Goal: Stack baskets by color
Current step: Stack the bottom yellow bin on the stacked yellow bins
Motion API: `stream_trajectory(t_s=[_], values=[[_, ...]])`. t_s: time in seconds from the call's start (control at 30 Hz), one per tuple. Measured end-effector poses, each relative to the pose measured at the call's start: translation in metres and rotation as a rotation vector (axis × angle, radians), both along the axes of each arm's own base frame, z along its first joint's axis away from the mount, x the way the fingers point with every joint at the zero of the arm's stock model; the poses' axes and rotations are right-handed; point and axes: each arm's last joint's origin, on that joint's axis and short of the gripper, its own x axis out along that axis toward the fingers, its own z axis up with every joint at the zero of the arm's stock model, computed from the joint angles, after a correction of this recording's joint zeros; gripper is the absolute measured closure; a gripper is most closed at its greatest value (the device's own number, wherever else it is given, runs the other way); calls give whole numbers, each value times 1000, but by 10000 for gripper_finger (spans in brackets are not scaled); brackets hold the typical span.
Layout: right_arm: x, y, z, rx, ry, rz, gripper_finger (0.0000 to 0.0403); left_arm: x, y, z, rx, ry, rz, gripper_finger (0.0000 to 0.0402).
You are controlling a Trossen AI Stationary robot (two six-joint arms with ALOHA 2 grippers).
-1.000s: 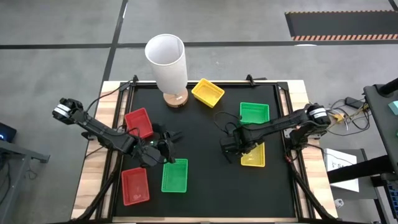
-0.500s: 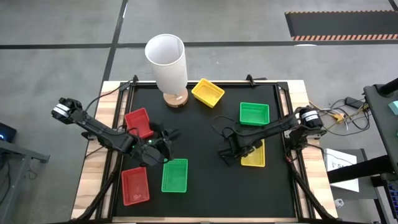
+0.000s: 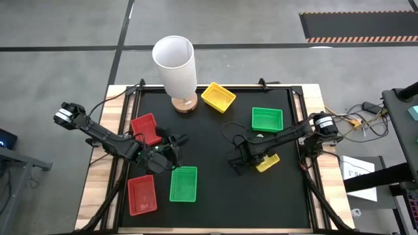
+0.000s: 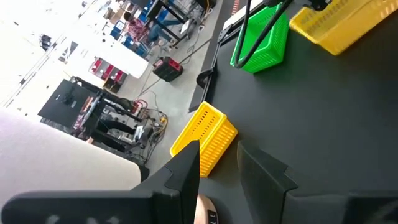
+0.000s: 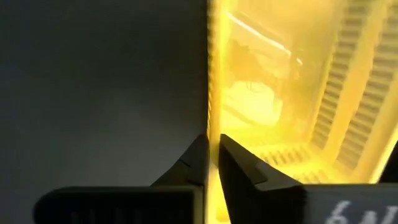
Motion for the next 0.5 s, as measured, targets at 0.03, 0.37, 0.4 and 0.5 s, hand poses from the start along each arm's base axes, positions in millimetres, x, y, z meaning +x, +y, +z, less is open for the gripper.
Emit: stream_trajectory(t_s=[0.03,0.37,0.4,0.5], values=[[0,1,0,10,-2,2,387,0,0,0,1,0,1,309],[19,8,36,14,-129,71,392,0,0,0,1,1,2,309],[21,8,41,-1,-140,79,392,0,0,0,3,-1,5,309],[23,6,56,-54,-156,101,392,-3,1,3,-9,-19,14,309]])
